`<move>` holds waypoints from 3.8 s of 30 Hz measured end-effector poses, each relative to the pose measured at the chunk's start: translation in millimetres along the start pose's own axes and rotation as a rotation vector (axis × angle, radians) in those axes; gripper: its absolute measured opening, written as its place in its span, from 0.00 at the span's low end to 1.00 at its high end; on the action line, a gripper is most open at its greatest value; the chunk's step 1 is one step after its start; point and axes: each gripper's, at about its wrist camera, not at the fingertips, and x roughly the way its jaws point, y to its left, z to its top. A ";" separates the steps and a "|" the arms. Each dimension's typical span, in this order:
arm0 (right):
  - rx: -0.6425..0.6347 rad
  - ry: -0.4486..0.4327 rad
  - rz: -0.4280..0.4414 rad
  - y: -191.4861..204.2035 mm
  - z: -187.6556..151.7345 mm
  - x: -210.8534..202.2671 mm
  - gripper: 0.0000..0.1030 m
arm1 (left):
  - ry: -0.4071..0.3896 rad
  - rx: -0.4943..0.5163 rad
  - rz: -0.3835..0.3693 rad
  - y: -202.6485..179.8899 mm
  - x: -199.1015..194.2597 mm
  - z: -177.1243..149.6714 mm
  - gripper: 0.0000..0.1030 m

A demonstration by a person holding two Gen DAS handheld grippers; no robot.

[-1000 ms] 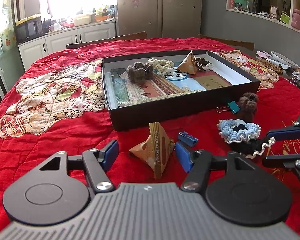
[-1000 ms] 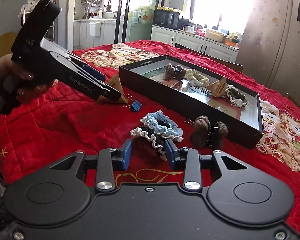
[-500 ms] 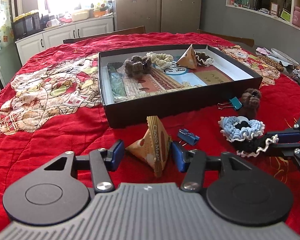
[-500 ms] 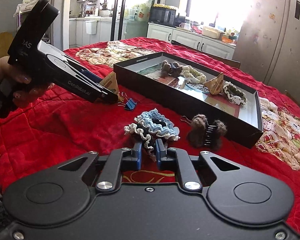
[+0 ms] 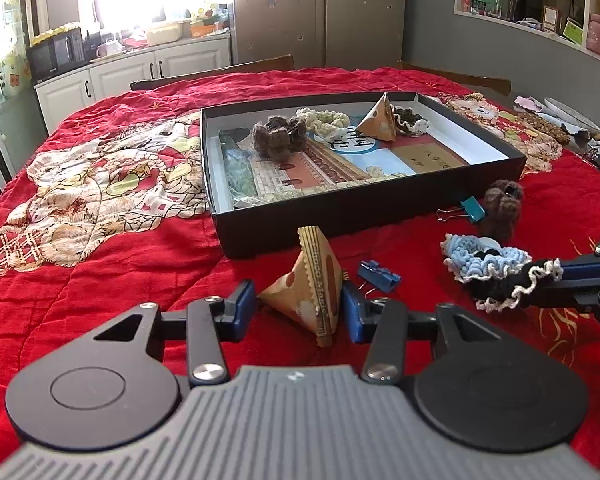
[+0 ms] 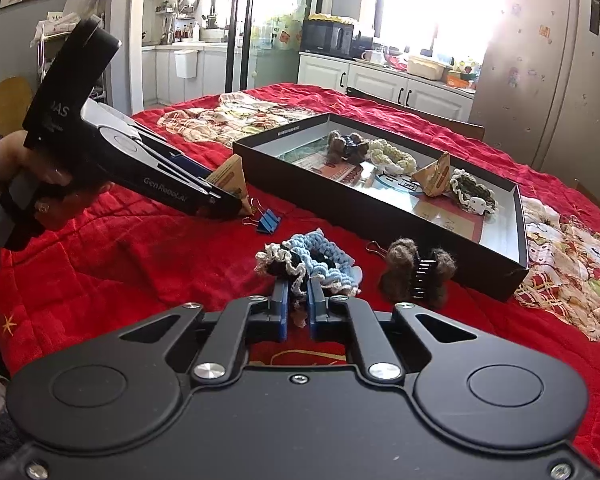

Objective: Organize objects
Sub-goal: 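Grasp the black-and-white ruffled scrunchie with the right tool, then carry the scrunchie over the box with the right tool while the left carries the paper packet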

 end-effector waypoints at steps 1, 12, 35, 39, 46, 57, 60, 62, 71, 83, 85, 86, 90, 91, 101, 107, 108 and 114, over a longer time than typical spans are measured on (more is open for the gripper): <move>0.003 -0.002 0.002 -0.2 0.7 -0.8 0.09 | -0.003 0.001 -0.002 -0.2 -1.4 0.1 0.48; 0.047 -0.040 0.033 -6.5 8.0 -15.0 0.09 | -0.034 0.004 -0.005 -1.4 -18.0 4.1 0.48; 0.042 -0.134 0.029 -8.2 30.2 -43.9 0.09 | -0.107 0.042 -0.023 -13.5 -47.1 17.8 0.48; 0.034 -0.149 0.023 -7.8 34.1 -46.9 0.09 | -0.117 0.044 -0.025 -14.2 -49.9 19.7 0.48; 0.017 -0.163 0.006 -7.3 39.8 -47.8 0.09 | -0.129 0.046 -0.030 -15.6 -53.4 22.9 0.48; 0.012 -0.169 -0.035 -12.5 47.5 -42.1 0.09 | -0.141 0.048 -0.036 -16.7 -53.4 31.1 0.48; 0.011 -0.171 -0.049 -14.8 51.3 -38.3 0.09 | -0.145 0.050 -0.038 -17.5 -52.1 33.7 0.48; 0.013 -0.172 -0.054 -16.5 53.9 -35.3 0.09 | -0.147 0.052 -0.039 -18.1 -51.5 36.0 0.48; 0.047 -0.167 -0.078 -32.8 62.5 -19.4 0.09 | -0.155 0.042 -0.035 -15.2 -44.8 46.8 0.48; 0.073 -0.179 -0.110 -54.3 82.0 -0.3 0.09 | -0.167 0.035 -0.008 -10.6 -31.3 65.2 0.48; 0.078 -0.184 -0.117 -57.6 85.7 2.9 0.09 | -0.169 0.033 -0.005 -10.0 -27.7 69.2 0.48; 0.082 -0.187 -0.121 -59.8 88.4 4.8 0.09 | -0.170 0.031 -0.004 -9.9 -26.3 70.8 0.48; 0.094 -0.191 -0.132 -66.6 95.4 13.7 0.09 | -0.172 0.026 0.001 -10.9 -19.0 78.7 0.48; 0.096 -0.191 -0.137 -68.3 97.1 16.0 0.09 | -0.171 0.025 0.002 -11.4 -16.8 80.7 0.48; 0.158 -0.184 -0.167 -92.3 107.6 40.2 0.09 | -0.162 0.018 0.001 -17.8 4.8 100.4 0.48; 0.202 -0.162 -0.177 -106.8 107.5 60.9 0.09 | -0.159 0.019 0.033 -22.1 23.4 111.3 0.48; 0.209 -0.157 -0.179 -109.2 107.5 65.0 0.09 | -0.154 0.012 0.030 -21.7 26.4 113.0 0.48; 0.243 -0.126 -0.187 -121.4 106.3 91.1 0.09 | -0.134 -0.008 0.031 -20.1 41.2 118.2 0.48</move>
